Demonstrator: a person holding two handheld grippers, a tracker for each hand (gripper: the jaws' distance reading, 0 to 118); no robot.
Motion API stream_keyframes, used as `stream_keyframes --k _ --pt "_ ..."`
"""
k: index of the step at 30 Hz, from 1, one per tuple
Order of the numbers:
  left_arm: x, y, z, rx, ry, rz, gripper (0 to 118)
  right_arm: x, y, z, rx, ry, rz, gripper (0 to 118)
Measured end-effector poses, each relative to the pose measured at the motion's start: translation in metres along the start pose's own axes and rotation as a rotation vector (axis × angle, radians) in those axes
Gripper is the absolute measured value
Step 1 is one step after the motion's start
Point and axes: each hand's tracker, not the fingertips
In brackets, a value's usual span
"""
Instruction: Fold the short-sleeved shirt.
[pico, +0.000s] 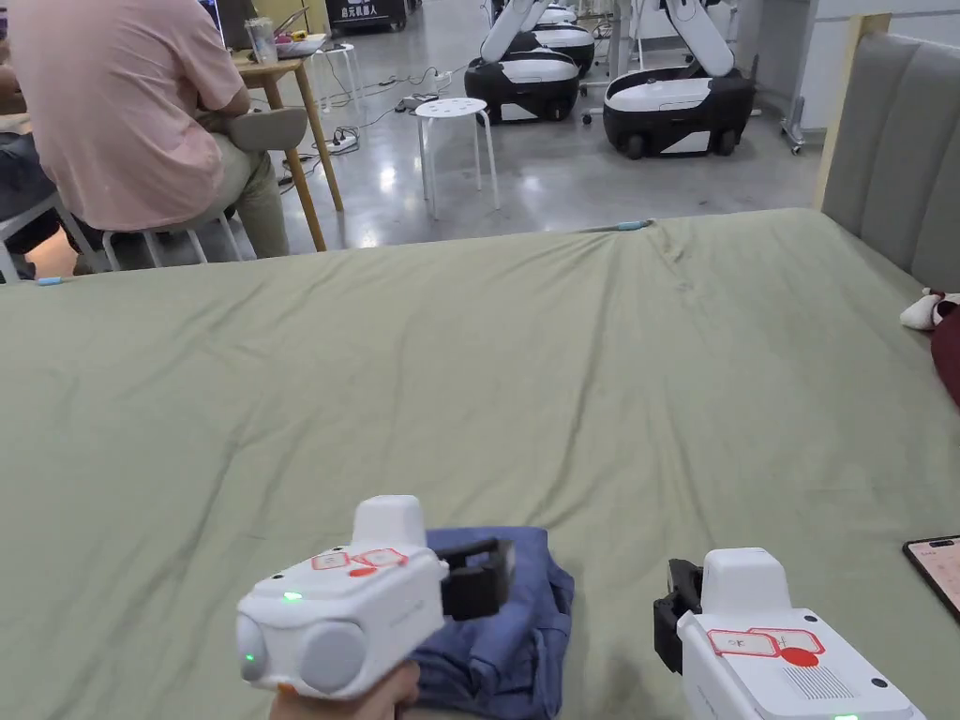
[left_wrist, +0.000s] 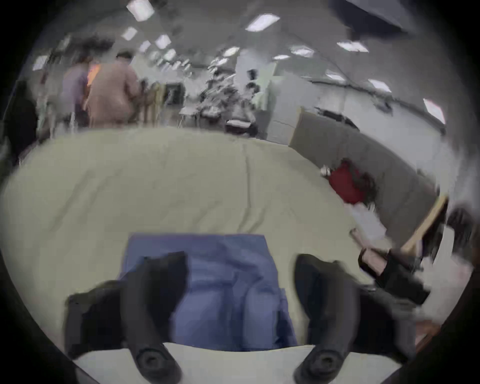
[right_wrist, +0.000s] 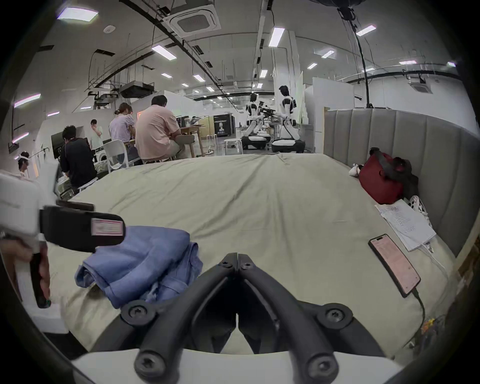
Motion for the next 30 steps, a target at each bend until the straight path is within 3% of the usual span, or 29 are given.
stream_keyframes --k 1,2,8,15,18,20,23,24,25,26,28,29,30 --pt "-0.007 -0.001 -0.009 -0.024 -0.035 0.097 29 -0.001 0.0 0.0 0.001 0.003 0.0 0" --pt "-0.016 -0.007 -0.015 -0.044 -0.077 0.162 1 0.0 0.001 -0.002 0.001 0.006 -0.001 0" --pt "0.003 -0.061 -0.039 -0.179 -0.231 0.246 0 -0.002 0.002 -0.01 -0.017 0.02 0.0 0" --pt "0.021 -0.081 -0.049 -0.172 -0.21 0.204 0 -0.015 0.003 -0.018 -0.046 0.053 0.025 0" --pt "0.01 -0.061 -0.014 -0.096 -0.185 0.113 0 -0.031 0.007 -0.034 -0.09 0.171 0.013 0" --pt "-0.011 -0.049 0.01 -0.033 -0.158 0.137 0 -0.047 0.009 -0.05 -0.123 0.237 -0.01 0" --pt "-0.06 -0.033 0.04 0.036 -0.097 0.217 0 -0.06 0.007 -0.082 -0.202 0.394 -0.159 0" --pt "-0.081 -0.028 0.044 0.043 -0.1 0.264 2 -0.063 0.004 -0.094 -0.242 0.442 -0.215 0" --pt "-0.1 -0.025 0.047 0.039 -0.106 0.298 19 -0.063 -0.001 -0.103 -0.279 0.477 -0.27 0" --pt "-0.118 -0.024 0.047 0.03 -0.106 0.339 42 -0.058 -0.006 -0.112 -0.33 0.481 -0.31 0" --pt "-0.144 -0.026 0.041 -0.025 -0.123 0.422 102 -0.055 -0.016 -0.119 -0.382 0.379 -0.263 0" --pt "-0.154 -0.028 0.032 -0.034 -0.142 0.464 118 -0.052 -0.02 -0.119 -0.38 0.35 -0.237 0" --pt "-0.163 -0.031 0.025 -0.043 -0.222 0.513 118 -0.047 -0.023 -0.117 -0.366 0.354 -0.254 0"
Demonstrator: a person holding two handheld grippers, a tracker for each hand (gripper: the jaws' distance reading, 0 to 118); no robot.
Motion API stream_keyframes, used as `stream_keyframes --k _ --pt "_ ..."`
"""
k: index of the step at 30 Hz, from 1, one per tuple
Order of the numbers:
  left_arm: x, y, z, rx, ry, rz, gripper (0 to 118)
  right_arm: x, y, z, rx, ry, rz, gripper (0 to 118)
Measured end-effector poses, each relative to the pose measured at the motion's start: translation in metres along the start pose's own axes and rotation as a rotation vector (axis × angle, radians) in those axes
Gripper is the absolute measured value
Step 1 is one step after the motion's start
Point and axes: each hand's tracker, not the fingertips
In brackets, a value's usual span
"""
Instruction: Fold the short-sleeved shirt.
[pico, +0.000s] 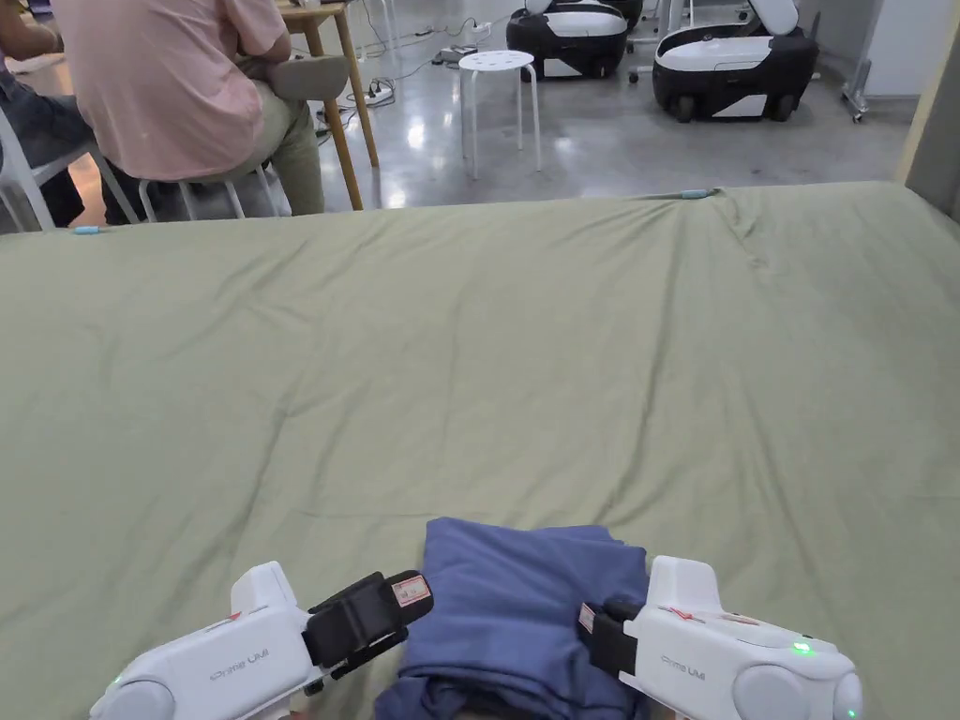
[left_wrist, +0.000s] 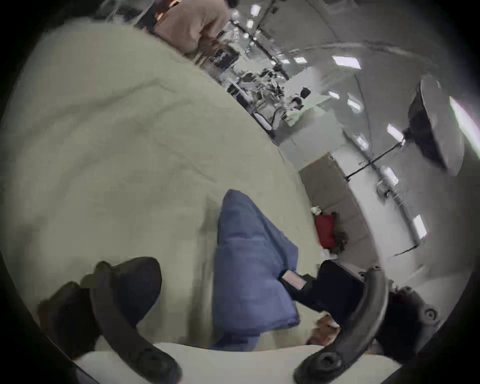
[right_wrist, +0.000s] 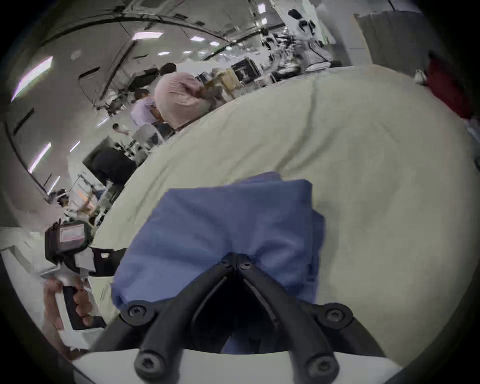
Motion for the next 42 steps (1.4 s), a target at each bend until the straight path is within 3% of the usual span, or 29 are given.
stream_keyframes --k 2,5,6,7,8,9,15,21,34,42 --pt "-0.019 0.002 -0.02 -0.074 -0.152 0.169 118 -0.002 0.002 0.007 0.028 -0.035 0.006 0" --pt "-0.034 -0.008 -0.06 -0.189 -0.363 0.353 99 -0.021 0.003 0.011 0.056 -0.146 0.15 0" --pt "-0.031 -0.009 -0.069 -0.175 -0.361 0.329 87 -0.025 0.003 0.01 0.055 -0.163 0.18 0" --pt "-0.026 -0.009 -0.077 -0.179 -0.358 0.323 65 -0.029 0.003 0.011 0.058 -0.179 0.204 0" --pt "-0.022 -0.008 -0.084 -0.192 -0.29 0.306 36 -0.037 0.002 0.008 0.068 -0.209 0.233 0" --pt "-0.017 -0.008 -0.088 -0.195 -0.192 0.254 29 -0.042 0.001 0.008 0.075 -0.228 0.26 0" --pt "0.001 0.009 -0.05 -0.176 -0.098 0.027 26 -0.102 -0.001 0.01 0.15 -0.281 0.42 0" --pt "-0.028 0.047 0.025 -0.099 -0.018 -0.038 26 -0.187 -0.008 -0.017 0.191 -0.229 0.513 0" --pt "-0.167 0.149 0.215 -0.019 0.178 -0.032 26 -0.368 -0.056 -0.122 0.112 0.047 0.658 0" --pt "-0.231 0.192 0.281 0.008 0.277 0.031 26 -0.422 -0.054 -0.165 0.068 0.121 0.649 0"
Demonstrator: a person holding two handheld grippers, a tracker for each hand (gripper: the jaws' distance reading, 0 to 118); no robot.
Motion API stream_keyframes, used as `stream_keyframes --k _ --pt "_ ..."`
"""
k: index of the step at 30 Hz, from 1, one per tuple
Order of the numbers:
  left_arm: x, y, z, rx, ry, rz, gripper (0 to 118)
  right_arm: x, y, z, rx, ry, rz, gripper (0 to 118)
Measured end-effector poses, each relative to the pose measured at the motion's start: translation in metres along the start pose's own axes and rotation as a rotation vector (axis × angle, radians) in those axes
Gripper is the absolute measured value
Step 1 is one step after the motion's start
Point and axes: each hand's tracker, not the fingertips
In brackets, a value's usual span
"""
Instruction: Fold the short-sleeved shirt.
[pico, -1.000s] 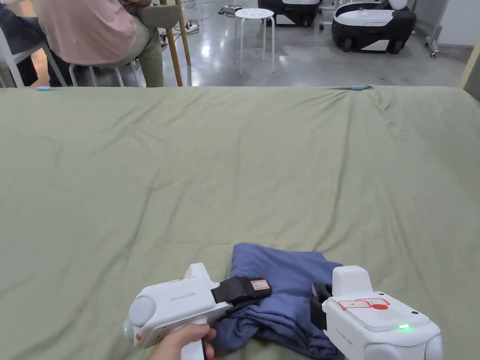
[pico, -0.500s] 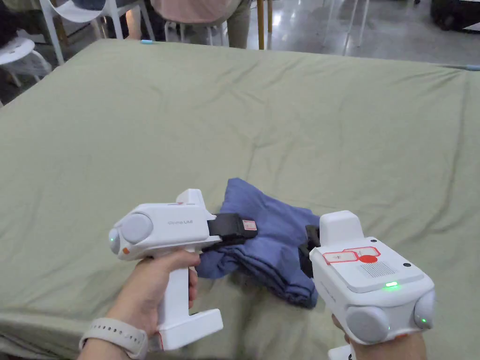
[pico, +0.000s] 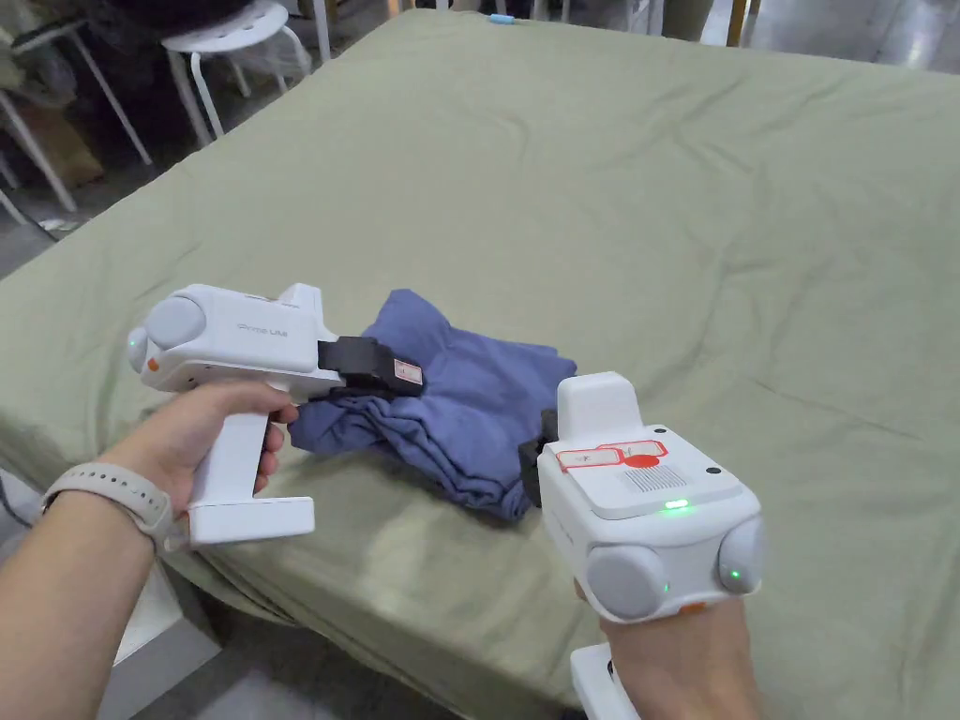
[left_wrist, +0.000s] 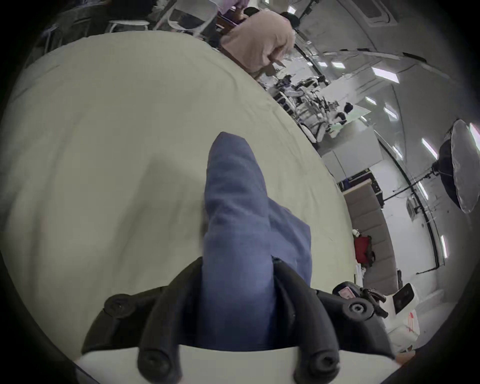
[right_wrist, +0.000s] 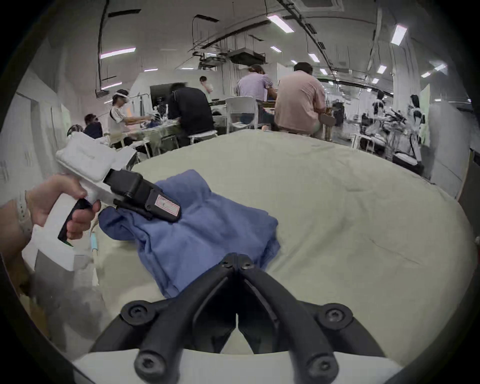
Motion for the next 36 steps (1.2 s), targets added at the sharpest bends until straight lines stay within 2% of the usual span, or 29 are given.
stream_keyframes --k 7,9,10,11,15,17,18,19,20,23,28,32,36 --pt "-0.017 0.003 -0.005 0.007 -0.029 0.036 27 -0.004 0.014 -0.011 -0.001 0.024 -0.006 0" --pt "-0.018 0.005 0.0 0.015 -0.022 0.029 36 -0.003 0.018 -0.011 0.002 0.03 -0.008 0" --pt "-0.018 0.008 0.005 0.037 0.017 0.024 47 -0.005 0.018 -0.009 0.004 0.032 -0.009 0" --pt "-0.02 0.013 0.015 0.066 0.065 0.018 51 -0.003 0.019 -0.007 0.006 0.035 -0.008 0" --pt "-0.026 0.027 0.067 0.214 0.205 0.048 55 0.005 0.017 0.006 0.016 0.033 -0.006 0" --pt "-0.018 0.025 0.087 0.254 0.304 0.003 49 0.015 0.015 0.015 0.018 0.024 -0.015 0" --pt "-0.006 0.021 0.093 0.269 0.354 -0.042 36 0.02 0.012 0.023 0.021 0.014 -0.022 0" --pt "0.007 0.016 0.093 0.281 0.387 -0.079 13 0.028 0.01 0.031 0.026 0.003 -0.027 0" --pt "0.023 0.009 0.09 0.293 0.424 -0.107 4 0.038 0.008 0.04 0.037 -0.018 -0.036 0" --pt "0.071 -0.017 0.07 0.348 0.456 -0.133 0 0.074 0.002 0.072 0.05 -0.084 -0.098 0" --pt "0.19 -0.071 0.006 0.418 0.379 -0.376 0 0.153 -0.007 0.145 0.101 -0.241 -0.12 0" --pt "0.303 -0.12 -0.047 0.517 0.318 -0.576 0 0.221 -0.014 0.224 0.163 -0.41 -0.125 0" --pt "0.388 -0.154 -0.074 0.618 0.242 -0.698 0 0.269 -0.021 0.305 0.237 -0.544 -0.105 0"
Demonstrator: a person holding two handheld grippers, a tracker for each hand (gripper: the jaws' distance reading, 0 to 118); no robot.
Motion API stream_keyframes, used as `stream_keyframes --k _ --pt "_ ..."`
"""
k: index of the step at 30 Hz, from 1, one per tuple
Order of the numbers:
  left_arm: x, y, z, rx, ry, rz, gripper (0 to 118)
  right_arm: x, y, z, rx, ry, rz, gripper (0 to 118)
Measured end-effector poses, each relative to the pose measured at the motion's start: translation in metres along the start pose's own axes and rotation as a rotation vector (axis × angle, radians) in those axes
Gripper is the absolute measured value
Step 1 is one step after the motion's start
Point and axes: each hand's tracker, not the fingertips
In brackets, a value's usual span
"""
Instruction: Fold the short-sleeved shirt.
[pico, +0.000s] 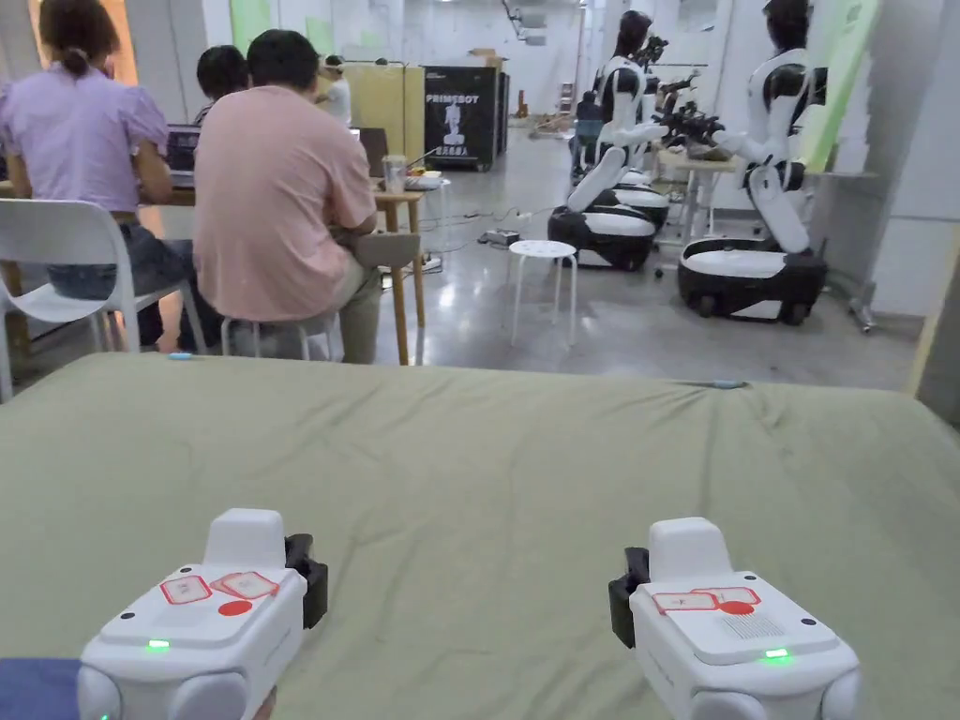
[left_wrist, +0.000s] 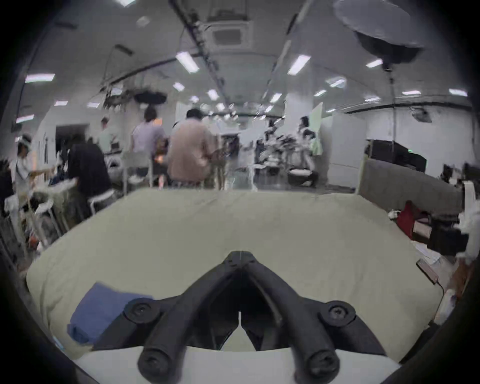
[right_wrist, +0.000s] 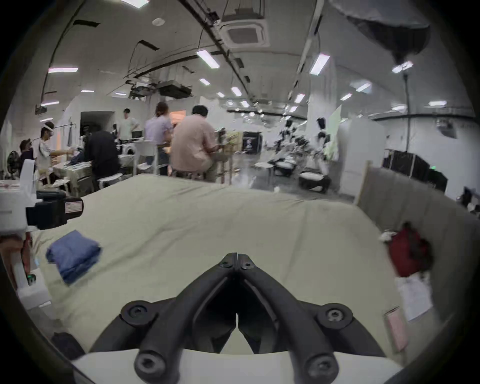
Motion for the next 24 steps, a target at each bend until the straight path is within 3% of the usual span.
stream_keyframes --k 2,5,13,14,15,16,17,18,19,20,21,22,24 --pt "0.033 0.009 0.011 0.047 -0.004 -0.022 0 0.029 0.002 0.023 0.026 -0.071 0.029 0" --pt "0.069 0.018 0.027 0.101 -0.004 -0.02 0 0.066 0.0 0.051 0.058 -0.11 -0.004 0" --pt "0.104 0.042 0.045 0.149 -0.015 -0.094 0 0.073 0.003 0.073 0.158 -0.12 -0.041 0" --pt "0.105 0.043 0.047 0.158 -0.007 -0.101 6 0.071 0.006 0.071 0.162 -0.115 -0.051 0" --pt "0.104 0.043 0.048 0.168 0.0 -0.108 22 0.069 0.006 0.073 0.167 -0.113 -0.055 2" --pt "0.102 0.045 0.049 0.175 0.006 -0.11 53 0.066 0.006 0.074 0.174 -0.115 -0.056 13" --pt "0.104 0.048 0.049 0.176 0.008 -0.106 74 0.064 0.006 0.076 0.181 -0.122 -0.054 28" --pt "0.102 0.049 0.051 0.183 0.004 -0.097 83 0.065 0.009 0.069 0.18 -0.123 -0.053 50" --pt "0.099 0.049 0.054 0.195 -0.008 -0.087 84 0.064 0.009 0.07 0.177 -0.115 -0.053 77" --pt "0.098 0.05 0.057 0.204 -0.011 -0.085 84 0.062 0.009 0.07 0.175 -0.103 -0.051 92" --pt "0.1 0.053 0.058 0.21 -0.004 -0.089 87 0.06 0.009 0.072 0.177 -0.098 -0.048 103" --pt "0.1 0.054 0.059 0.215 0.003 -0.094 97 0.061 0.009 0.068 0.184 -0.097 -0.044 112" --pt "0.098 0.054 0.059 0.219 0.007 -0.097 118 0.059 0.01 0.071 0.213 -0.1 -0.047 118"
